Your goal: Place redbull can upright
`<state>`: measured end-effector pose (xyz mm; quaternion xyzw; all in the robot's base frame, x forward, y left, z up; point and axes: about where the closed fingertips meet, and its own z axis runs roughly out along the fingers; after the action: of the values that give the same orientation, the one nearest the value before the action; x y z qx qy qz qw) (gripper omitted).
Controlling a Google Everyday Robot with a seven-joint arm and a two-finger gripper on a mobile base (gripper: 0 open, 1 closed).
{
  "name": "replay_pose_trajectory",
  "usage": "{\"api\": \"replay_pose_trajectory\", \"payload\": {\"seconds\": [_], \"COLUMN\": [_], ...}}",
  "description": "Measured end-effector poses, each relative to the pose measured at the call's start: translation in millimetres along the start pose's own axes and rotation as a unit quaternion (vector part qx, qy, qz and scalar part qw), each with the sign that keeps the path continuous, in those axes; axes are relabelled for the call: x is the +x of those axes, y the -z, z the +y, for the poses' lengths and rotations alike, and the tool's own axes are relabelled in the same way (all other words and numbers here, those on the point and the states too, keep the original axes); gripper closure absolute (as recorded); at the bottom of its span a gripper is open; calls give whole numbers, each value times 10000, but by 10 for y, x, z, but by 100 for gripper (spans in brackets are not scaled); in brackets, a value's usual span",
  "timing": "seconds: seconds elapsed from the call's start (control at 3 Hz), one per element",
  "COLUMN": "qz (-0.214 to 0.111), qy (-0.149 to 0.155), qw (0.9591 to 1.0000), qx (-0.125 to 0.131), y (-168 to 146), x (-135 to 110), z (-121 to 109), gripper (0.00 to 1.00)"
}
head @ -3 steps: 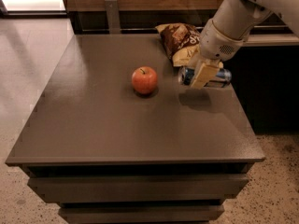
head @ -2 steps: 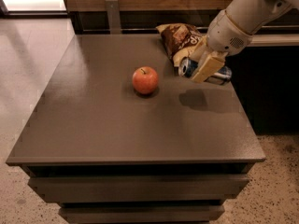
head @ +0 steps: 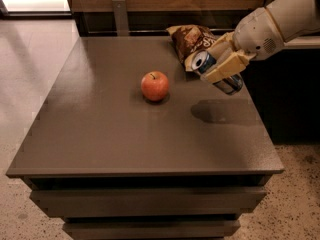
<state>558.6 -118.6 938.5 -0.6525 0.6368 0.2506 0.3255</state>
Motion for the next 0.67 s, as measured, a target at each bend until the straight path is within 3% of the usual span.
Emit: {"api": "replay_pose_trajectory", "payload": {"seconds": [0.33, 0.67], "qz": [-828, -1495], "qy": [-224, -331], "qw": [9963, 9877], "qx": [-111, -308], "y": [63, 70], "x": [-40, -32], "z": [82, 107], "gripper": [100, 100]}}
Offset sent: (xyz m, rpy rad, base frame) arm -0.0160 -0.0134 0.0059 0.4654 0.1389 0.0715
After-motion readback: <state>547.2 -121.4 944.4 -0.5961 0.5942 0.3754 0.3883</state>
